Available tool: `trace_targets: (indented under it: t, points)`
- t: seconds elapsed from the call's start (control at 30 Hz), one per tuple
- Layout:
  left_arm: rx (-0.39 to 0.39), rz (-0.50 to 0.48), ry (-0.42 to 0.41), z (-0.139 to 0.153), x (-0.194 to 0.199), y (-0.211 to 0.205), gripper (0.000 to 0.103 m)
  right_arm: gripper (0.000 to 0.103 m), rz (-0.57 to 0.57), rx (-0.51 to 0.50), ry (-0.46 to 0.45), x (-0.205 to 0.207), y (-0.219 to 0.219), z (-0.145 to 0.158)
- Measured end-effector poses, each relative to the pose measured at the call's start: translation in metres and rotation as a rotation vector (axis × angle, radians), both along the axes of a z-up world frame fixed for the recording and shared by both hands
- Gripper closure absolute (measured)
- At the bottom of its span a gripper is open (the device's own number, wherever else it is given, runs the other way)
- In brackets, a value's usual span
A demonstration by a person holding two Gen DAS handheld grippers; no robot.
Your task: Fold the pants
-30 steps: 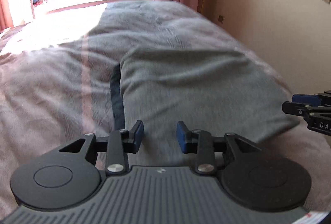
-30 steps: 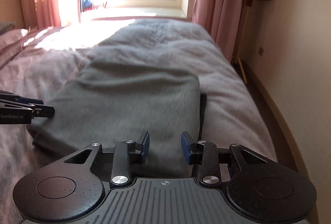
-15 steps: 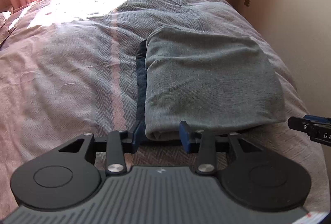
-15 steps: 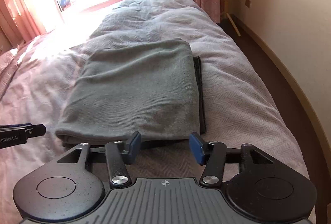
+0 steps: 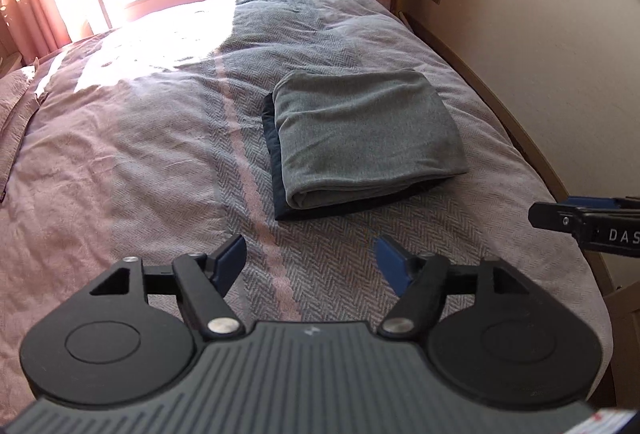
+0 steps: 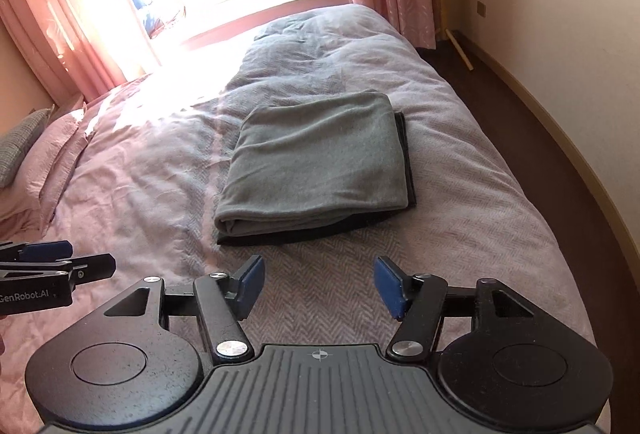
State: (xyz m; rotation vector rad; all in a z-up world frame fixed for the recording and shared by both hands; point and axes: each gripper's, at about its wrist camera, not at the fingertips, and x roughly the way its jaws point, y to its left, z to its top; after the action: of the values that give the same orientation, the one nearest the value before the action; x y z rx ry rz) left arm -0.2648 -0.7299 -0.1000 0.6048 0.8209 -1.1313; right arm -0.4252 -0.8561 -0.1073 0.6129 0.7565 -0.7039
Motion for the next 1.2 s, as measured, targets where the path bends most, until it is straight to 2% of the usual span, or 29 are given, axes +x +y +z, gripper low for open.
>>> trace_targets:
  t: [0.27,0.6,0.87,1.2]
  points:
    - [-0.066,-0.022,-0.042,0.037,-0.02,0.051,0.016,0.045,-0.011,-0.024,-0.025,-0.019,0.048,0.033]
    - [-0.087,-0.042,-0.075,0.049,-0.041,0.085,0.007,0.045,0.014,-0.028,-0.014,-0.037,0.094,0.047]
    - [-0.078,-0.045,-0.043,0.05,-0.047,0.095,0.007,0.045,0.038,-0.044,-0.021,-0.042,0.11,0.055]
    - [-0.059,-0.03,-0.005,0.046,-0.046,0.098,0.007,0.045,0.048,-0.029,-0.008,-0.043,0.112,0.05]
